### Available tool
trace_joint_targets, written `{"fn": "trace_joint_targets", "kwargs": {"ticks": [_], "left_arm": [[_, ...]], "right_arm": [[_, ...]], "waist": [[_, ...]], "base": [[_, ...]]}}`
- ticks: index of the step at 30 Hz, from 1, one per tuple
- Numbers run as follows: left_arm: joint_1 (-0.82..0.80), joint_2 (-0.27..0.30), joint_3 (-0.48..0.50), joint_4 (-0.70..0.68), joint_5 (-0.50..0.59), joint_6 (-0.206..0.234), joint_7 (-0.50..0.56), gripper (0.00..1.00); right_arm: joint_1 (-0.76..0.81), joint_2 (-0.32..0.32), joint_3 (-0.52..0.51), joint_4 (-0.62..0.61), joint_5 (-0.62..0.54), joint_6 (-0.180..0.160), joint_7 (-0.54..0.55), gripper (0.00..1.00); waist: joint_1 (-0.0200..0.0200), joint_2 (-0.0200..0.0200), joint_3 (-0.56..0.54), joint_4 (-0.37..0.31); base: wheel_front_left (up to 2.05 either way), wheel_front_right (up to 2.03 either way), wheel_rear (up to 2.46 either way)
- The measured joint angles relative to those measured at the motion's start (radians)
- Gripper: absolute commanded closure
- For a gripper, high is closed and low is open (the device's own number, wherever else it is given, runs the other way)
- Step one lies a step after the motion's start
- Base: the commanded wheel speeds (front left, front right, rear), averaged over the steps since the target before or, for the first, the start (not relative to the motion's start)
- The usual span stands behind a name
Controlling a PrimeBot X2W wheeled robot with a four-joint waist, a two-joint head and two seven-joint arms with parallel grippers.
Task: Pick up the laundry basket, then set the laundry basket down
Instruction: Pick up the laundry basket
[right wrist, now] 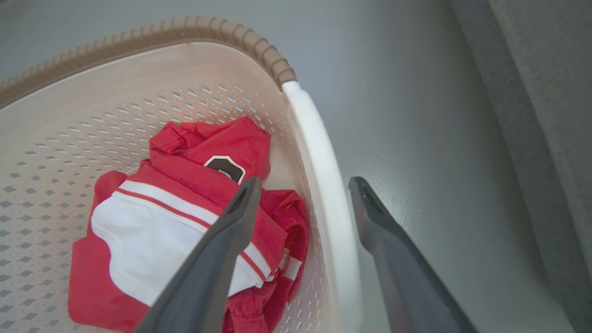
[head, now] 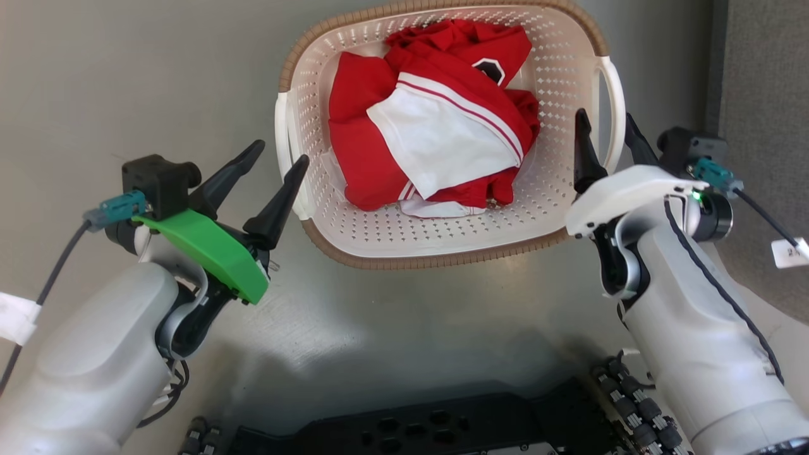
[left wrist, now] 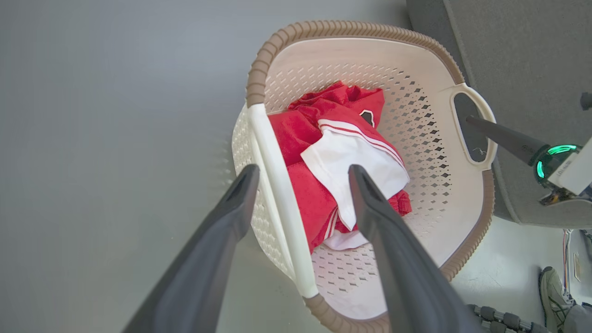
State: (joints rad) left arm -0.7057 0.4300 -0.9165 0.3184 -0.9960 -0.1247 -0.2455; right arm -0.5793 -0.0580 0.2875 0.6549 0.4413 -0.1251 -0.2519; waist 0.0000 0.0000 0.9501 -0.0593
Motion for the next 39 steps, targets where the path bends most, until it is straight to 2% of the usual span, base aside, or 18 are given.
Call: {"fn": "trace_joint_targets", "kwargs": {"ticks": [4, 16, 29, 31, 32, 34, 35, 36, 37, 38, 39], "left_arm": [[-0.023, 0.009, -0.026, 0.002, -0.041, 0.0, 0.007, 0.0], [-0.105, 0.026, -0.112, 0.052, -0.059, 0.0, 0.017, 0.0], [-0.167, 0.027, -0.172, 0.114, -0.109, 0.0, 0.026, 0.0], [-0.175, 0.027, -0.183, 0.118, -0.12, 0.0, 0.029, 0.0], [-0.178, 0.027, -0.185, 0.119, -0.124, 0.0, 0.029, 0.0], [-0.181, 0.027, -0.19, 0.122, -0.133, -0.003, 0.03, 0.0], [-0.183, 0.027, -0.193, 0.123, -0.137, -0.003, 0.03, 0.0], [-0.187, 0.027, -0.199, 0.125, -0.139, -0.003, 0.031, 0.0], [-0.191, 0.027, -0.206, 0.127, -0.146, -0.003, 0.035, 0.13], [-0.195, 0.027, -0.214, 0.127, -0.152, -0.003, 0.035, 0.53], [-0.198, 0.027, -0.218, 0.127, -0.156, -0.003, 0.035, 0.6]], "right_arm": [[-0.035, 0.0, 0.017, 0.025, 0.009, 0.0, 0.0, 0.0], [-0.125, -0.002, 0.076, 0.101, 0.053, 0.0, 0.0, 0.0], [-0.155, -0.004, 0.134, 0.138, 0.098, 0.0, 0.0, 0.0], [-0.158, -0.005, 0.139, 0.142, 0.1, 0.0, 0.0, 0.03], [-0.16, -0.005, 0.141, 0.145, 0.103, -0.001, 0.0, 0.1], [-0.168, -0.006, 0.144, 0.152, 0.108, -0.001, 0.0, 0.17], [-0.172, -0.007, 0.146, 0.153, 0.11, -0.001, 0.0, 0.24], [-0.175, -0.007, 0.149, 0.154, 0.112, -0.001, 0.0, 0.24], [-0.177, -0.007, 0.153, 0.155, 0.113, -0.001, 0.0, 0.33], [-0.179, -0.007, 0.158, 0.156, 0.113, -0.001, 0.0, 0.54], [-0.182, -0.008, 0.164, 0.158, 0.113, -0.001, 0.0, 0.65]], "waist": [[0.0, 0.0, 0.017, -0.004], [0.0, 0.0, 0.067, -0.017], [0.0, 0.0, 0.08, -0.023], [0.0, 0.0, 0.082, -0.023], [0.0, 0.0, 0.082, -0.024], [0.0, 0.0, 0.084, -0.024], [0.0, 0.0, 0.084, -0.024], [0.0, 0.0, 0.085, -0.024], [0.0, 0.0, 0.086, -0.024], [0.0, 0.0, 0.087, -0.024], [0.0, 0.0, 0.087, -0.024]], "base": [[0.0, 0.0, 0.0], [0.0, 0.0, 0.0], [0.0, 0.0, 0.0], [0.0, 0.0, 0.0], [0.0, 0.0, 0.0], [0.0, 0.0, 0.0], [0.0, 0.0, 0.0], [0.0, 0.0, 0.0], [0.0, 0.0, 0.0], [0.0, 0.0, 0.0], [0.0, 0.0, 0.0]]}}
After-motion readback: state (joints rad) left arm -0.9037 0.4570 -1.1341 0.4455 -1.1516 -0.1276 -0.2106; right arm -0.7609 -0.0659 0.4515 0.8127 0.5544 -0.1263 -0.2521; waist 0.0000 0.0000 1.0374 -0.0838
